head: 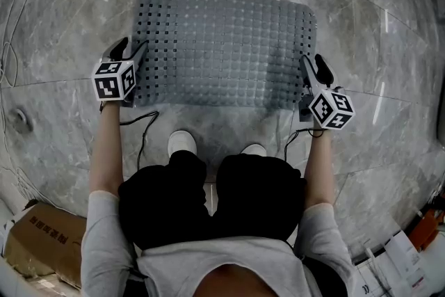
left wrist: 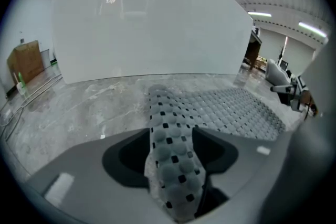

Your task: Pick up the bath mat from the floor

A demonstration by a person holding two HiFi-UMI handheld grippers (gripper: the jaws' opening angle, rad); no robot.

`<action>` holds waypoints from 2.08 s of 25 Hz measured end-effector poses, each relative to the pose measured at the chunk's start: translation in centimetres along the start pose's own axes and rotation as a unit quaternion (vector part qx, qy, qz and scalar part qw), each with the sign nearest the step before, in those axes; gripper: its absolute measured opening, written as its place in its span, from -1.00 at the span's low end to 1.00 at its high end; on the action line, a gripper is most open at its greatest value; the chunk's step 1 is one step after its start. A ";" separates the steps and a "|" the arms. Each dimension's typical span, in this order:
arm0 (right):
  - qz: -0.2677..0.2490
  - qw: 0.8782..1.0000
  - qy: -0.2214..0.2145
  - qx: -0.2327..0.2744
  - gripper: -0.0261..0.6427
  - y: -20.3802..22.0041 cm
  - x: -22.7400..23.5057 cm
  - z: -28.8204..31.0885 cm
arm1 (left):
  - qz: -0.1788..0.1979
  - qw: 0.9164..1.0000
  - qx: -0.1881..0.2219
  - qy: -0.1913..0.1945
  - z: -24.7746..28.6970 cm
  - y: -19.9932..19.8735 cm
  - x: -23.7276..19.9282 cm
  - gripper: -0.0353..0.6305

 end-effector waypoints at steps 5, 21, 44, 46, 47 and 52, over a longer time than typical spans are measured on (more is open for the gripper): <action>0.009 0.999 0.025 -0.027 -0.25 2.2 1.9 0.0 | -0.005 1.000 -0.012 -0.004 0.4 1.0 -0.3 -0.07; 0.028 0.991 0.074 -0.106 0.05 8.5 5.0 0.4 | -0.024 0.999 -0.038 -0.002 1.2 3.2 -0.7 0.00; -0.026 0.990 0.036 -0.134 -0.70 8.4 1.4 1.9 | -0.032 0.997 -0.068 -0.001 1.5 2.7 1.6 -0.58; -0.045 0.989 0.037 -0.136 -0.77 8.2 0.9 2.0 | -0.011 0.997 -0.076 -0.001 1.6 2.6 2.2 -0.65; -0.049 0.989 0.036 -0.135 -0.77 8.2 0.8 1.9 | 0.002 0.997 -0.081 -0.003 1.6 2.6 2.4 -0.67; -0.042 0.992 0.035 -0.115 -0.80 7.2 0.3 1.4 | 0.032 0.997 -0.068 -0.005 1.0 1.9 3.1 -0.74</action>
Point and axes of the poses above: the fingertips, and each gripper's own axes: z forward along the fingers, x to its right, y out of its underside, the point moved 4 cm from there along -z, backward along the fingers, and after that the axes turned 15 degrees about x, right-handed, at the moved point
